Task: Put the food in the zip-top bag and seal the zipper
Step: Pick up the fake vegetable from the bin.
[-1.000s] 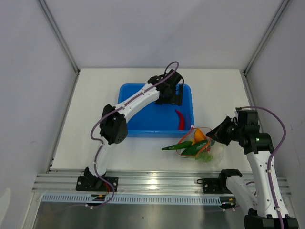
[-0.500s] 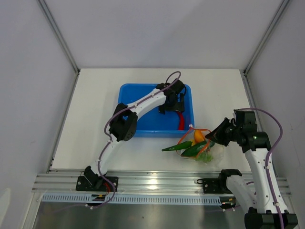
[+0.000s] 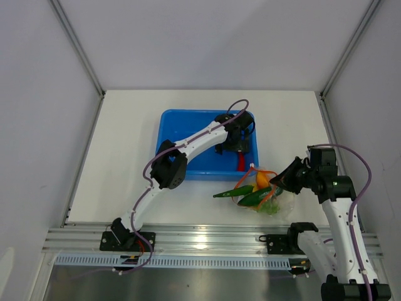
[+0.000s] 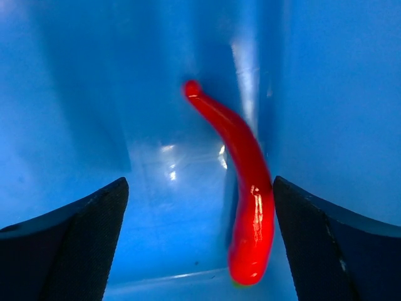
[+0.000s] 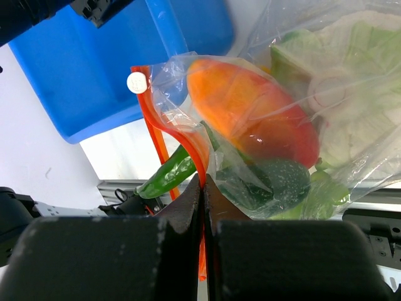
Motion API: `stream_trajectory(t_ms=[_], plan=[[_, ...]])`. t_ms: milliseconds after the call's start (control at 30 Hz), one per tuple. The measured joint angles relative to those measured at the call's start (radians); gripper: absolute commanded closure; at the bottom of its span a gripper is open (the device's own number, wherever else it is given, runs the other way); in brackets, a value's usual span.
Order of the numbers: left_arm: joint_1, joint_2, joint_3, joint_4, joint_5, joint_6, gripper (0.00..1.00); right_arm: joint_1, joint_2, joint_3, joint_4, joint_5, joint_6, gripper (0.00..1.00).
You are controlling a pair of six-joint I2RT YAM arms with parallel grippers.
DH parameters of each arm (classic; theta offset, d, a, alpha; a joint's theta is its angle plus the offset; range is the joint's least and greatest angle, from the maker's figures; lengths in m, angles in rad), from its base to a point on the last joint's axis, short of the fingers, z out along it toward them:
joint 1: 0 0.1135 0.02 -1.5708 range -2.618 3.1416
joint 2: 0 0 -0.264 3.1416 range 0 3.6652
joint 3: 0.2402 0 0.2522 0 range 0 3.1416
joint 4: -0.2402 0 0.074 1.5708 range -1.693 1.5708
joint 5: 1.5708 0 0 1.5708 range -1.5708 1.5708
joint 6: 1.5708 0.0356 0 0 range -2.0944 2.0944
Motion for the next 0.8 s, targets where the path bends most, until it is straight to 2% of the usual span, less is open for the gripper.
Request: stream_trajectory(t_ms=[33,300,333,433,600,700,733,800], plan=[[0.000,0.000,0.001,-0.016,-0.003,-0.003,0.10,0.000,-0.002,0.000,0.000,0.000,0.000,1.00],[0.003,0.021,0.018,-0.085,0.006,0.035,0.32,-0.001,-0.012,0.000,0.000,0.004,0.000,1.00],[0.003,0.022,0.018,-0.089,0.006,0.041,0.39,-0.001,-0.012,0.000,0.000,0.004,0.000,1.00],[0.008,0.021,0.000,-0.083,0.015,0.049,0.40,-0.003,-0.013,0.000,-0.001,0.004,0.000,1.00],[0.021,-0.004,-0.055,-0.058,0.026,0.050,0.49,-0.004,-0.017,0.000,-0.001,0.005,0.000,1.00],[0.041,-0.008,-0.062,-0.053,0.035,0.049,0.63,-0.005,-0.016,0.000,-0.001,0.005,-0.001,1.00],[0.050,-0.008,-0.062,-0.052,0.036,0.049,0.72,-0.006,-0.016,0.000,-0.001,0.005,-0.002,1.00],[0.070,-0.008,-0.063,-0.048,0.042,0.048,0.83,-0.006,-0.015,0.000,-0.001,0.005,-0.005,1.00]])
